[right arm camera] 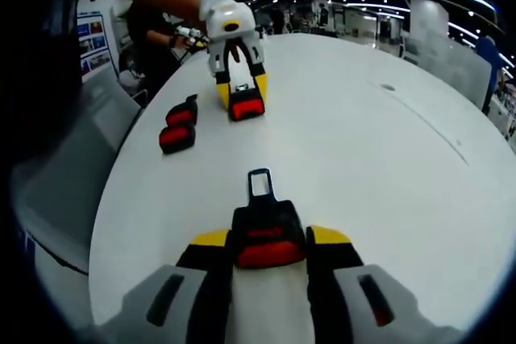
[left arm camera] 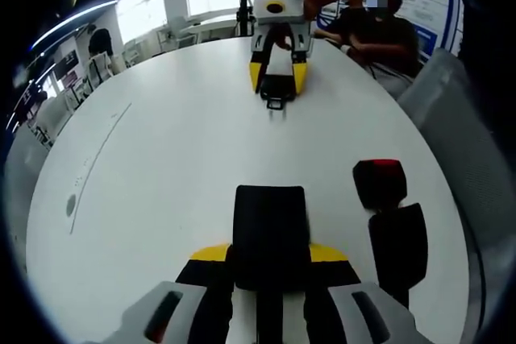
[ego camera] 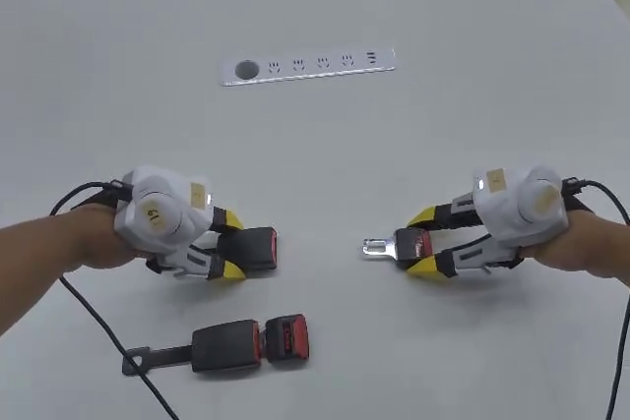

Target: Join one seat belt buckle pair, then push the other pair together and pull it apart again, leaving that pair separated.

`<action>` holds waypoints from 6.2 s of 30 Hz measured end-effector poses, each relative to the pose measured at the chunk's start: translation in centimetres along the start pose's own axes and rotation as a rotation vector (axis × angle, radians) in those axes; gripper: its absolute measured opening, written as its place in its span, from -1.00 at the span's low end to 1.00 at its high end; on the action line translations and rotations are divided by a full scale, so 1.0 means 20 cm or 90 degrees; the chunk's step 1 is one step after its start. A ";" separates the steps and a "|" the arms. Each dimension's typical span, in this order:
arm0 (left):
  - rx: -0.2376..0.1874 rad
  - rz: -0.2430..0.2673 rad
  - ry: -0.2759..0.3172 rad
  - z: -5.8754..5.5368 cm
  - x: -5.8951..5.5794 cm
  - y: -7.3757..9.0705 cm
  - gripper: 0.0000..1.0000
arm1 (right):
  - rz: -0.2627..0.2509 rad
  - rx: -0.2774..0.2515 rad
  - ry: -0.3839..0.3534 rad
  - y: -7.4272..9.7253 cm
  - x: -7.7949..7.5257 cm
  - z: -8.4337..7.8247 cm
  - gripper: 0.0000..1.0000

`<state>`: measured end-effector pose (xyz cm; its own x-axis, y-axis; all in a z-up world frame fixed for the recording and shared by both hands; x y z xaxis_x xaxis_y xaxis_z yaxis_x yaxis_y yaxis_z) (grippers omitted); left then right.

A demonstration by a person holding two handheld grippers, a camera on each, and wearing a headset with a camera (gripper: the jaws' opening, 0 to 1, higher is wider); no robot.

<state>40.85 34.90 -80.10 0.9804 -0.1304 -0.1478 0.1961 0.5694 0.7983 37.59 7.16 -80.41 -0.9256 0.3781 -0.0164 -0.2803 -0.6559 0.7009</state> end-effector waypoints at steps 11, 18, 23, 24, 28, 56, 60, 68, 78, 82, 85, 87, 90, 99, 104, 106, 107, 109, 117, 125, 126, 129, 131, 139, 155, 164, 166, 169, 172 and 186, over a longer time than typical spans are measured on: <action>0.006 -0.003 -0.002 0.00 0.00 0.00 -0.31 | 0.013 -0.019 0.007 -0.10 0.01 0.07 -0.27; 0.010 -0.003 -0.001 0.00 0.00 0.00 -0.31 | 0.015 -0.027 0.006 -0.15 0.02 0.10 -0.27; 0.014 -0.004 -0.001 0.00 0.00 -0.01 -0.31 | 0.018 -0.034 0.002 -0.20 0.03 0.15 -0.27; 0.015 -0.004 -0.001 0.01 0.00 -0.01 -0.31 | 0.017 -0.036 0.003 -0.22 0.03 0.16 -0.27; 0.016 -0.003 0.001 0.01 0.00 -0.01 -0.31 | 0.018 -0.047 0.001 -0.27 0.05 0.20 -0.27; 0.036 -0.008 -0.005 0.02 -0.01 0.00 -0.32 | 0.038 -0.057 -0.004 -0.45 0.12 0.37 -0.28; 0.037 -0.008 -0.006 0.02 -0.01 0.00 -0.32 | 0.035 -0.056 -0.006 -0.46 0.13 0.37 -0.28; 0.039 -0.010 -0.004 0.02 0.00 -0.01 -0.33 | 0.040 -0.054 -0.013 -0.46 0.13 0.38 -0.29; 0.042 -0.016 -0.008 0.02 0.01 -0.01 -0.34 | 0.031 -0.061 -0.021 -0.50 0.16 0.42 -0.29; 0.040 -0.017 -0.008 0.02 0.01 -0.01 -0.34 | 0.034 -0.055 -0.019 -0.50 0.16 0.43 -0.30; 0.041 -0.017 -0.009 0.02 0.01 -0.01 -0.34 | 0.038 -0.051 -0.015 -0.50 0.16 0.43 -0.30; 0.042 -0.017 -0.009 0.02 0.01 -0.01 -0.33 | 0.038 -0.049 -0.014 -0.50 0.16 0.43 -0.30; 0.045 -0.018 -0.010 0.02 0.01 -0.01 -0.33 | 0.036 -0.044 -0.012 -0.51 0.16 0.44 -0.30; 0.054 -0.019 -0.016 0.02 0.01 -0.01 -0.33 | 0.043 -0.025 0.009 -0.51 0.15 0.45 -0.30; 0.057 -0.020 -0.016 0.02 0.01 -0.01 -0.32 | 0.044 -0.024 0.008 -0.51 0.15 0.45 -0.30; 0.057 -0.020 -0.016 0.02 0.01 -0.01 -0.32 | 0.044 -0.021 0.010 -0.51 0.15 0.46 -0.30; 0.058 -0.020 -0.016 0.02 0.01 -0.01 -0.33 | 0.044 -0.020 0.011 -0.51 0.15 0.46 -0.30; 0.059 -0.020 -0.016 0.02 0.01 -0.01 -0.33 | 0.043 -0.019 0.012 -0.51 0.15 0.46 -0.30; 0.059 -0.020 -0.015 0.02 0.01 -0.01 -0.32 | 0.042 -0.018 0.013 -0.51 0.15 0.45 -0.30; 0.061 -0.020 -0.015 0.02 0.01 -0.01 -0.32 | 0.041 -0.018 0.012 -0.51 0.15 0.45 -0.29; 0.061 -0.020 -0.015 0.02 0.01 -0.01 -0.32 | 0.041 -0.018 0.012 -0.51 0.15 0.45 -0.29; 0.061 -0.020 -0.015 0.02 0.01 -0.01 -0.32 | 0.042 -0.019 0.011 -0.51 0.15 0.45 -0.29; 0.062 -0.020 -0.015 0.02 0.01 -0.01 -0.32 | 0.042 -0.019 0.011 -0.51 0.15 0.45 -0.29; 0.062 -0.020 -0.015 0.02 0.01 -0.01 -0.32 | 0.041 -0.019 0.010 -0.51 0.16 0.46 -0.29; 0.064 -0.020 -0.016 0.03 0.01 -0.01 -0.32 | 0.037 -0.018 0.010 -0.51 0.16 0.45 -0.29; 0.063 -0.020 -0.017 0.03 0.01 -0.01 -0.31 | 0.037 -0.019 0.012 -0.51 0.16 0.45 -0.29; 0.063 -0.020 -0.015 0.03 0.01 -0.01 -0.31 | 0.037 -0.020 0.012 -0.50 0.16 0.45 -0.29; 0.064 -0.017 -0.011 0.03 0.00 -0.02 -0.31 | 0.038 -0.021 0.013 -0.50 0.16 0.45 -0.29; 0.066 -0.015 -0.010 0.03 0.00 -0.01 -0.31 | 0.035 -0.018 0.017 -0.50 0.16 0.45 -0.29; 0.081 -0.012 -0.007 0.04 0.00 -0.02 -0.31 | 0.014 -0.012 0.006 -0.44 0.14 0.39 -0.28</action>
<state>40.76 34.10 -79.89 0.9761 -0.1498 -0.1574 0.2096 0.4589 0.8634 39.31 19.01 -81.06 -0.9343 0.3565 -0.0078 -0.2637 -0.6761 0.6880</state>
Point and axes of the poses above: the centre of the closed fingertips' face, and the gripper's own axes: y roughly backward along the fingers, x roughly to its left, z roughly out of its top, the point moved 7 cm from there along y, roughly backward along the fingers, and after that the axes turned 10 degrees about -z, right-handed, at the moved point
